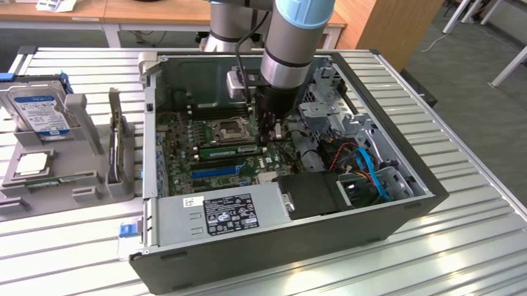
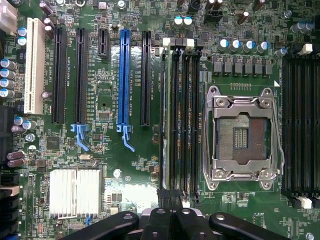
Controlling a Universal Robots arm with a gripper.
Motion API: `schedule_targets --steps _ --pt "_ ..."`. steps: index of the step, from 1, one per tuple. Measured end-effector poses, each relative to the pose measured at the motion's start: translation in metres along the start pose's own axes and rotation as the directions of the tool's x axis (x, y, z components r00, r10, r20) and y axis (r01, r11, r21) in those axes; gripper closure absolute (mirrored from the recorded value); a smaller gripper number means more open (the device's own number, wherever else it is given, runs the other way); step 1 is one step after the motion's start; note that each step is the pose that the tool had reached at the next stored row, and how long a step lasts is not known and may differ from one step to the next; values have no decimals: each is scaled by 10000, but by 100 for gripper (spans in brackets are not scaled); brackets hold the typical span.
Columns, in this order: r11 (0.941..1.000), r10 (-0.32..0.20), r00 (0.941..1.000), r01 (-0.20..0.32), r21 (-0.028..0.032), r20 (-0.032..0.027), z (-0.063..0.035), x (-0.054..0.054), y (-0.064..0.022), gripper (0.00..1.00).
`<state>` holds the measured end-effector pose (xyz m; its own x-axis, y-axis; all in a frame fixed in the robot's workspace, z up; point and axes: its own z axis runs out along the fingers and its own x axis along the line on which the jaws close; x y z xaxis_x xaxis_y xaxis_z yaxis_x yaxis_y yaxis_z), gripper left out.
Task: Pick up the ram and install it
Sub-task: 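Press down the ram until it locks into place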
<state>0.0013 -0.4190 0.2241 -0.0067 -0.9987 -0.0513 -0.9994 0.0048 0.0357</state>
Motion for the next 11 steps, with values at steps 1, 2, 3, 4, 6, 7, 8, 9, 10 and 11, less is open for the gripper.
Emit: schedule_targets --steps 1,2,3,4,6,7,8,9,10,11 --pt "10000 0 10000 0 -1 0 0 0 0 90" --pt "10000 0 10000 0 -2 0 0 0 0 90" --pt "10000 0 10000 0 -2 -1 0 0 0 90" --pt "10000 0 10000 0 -1 0 1 0 0 90" --pt "10000 0 10000 0 0 3 4 0 0 90" --pt "10000 -1 10000 1 0 3 8 0 -1 90" --pt "10000 -1 10000 1 0 2 10 0 -1 90" --pt "10000 -1 10000 1 -1 1 9 0 -1 90" --pt "10000 -1 10000 1 -1 0 9 0 -1 90" --pt "10000 -1 10000 1 -1 1 10 0 -1 90"
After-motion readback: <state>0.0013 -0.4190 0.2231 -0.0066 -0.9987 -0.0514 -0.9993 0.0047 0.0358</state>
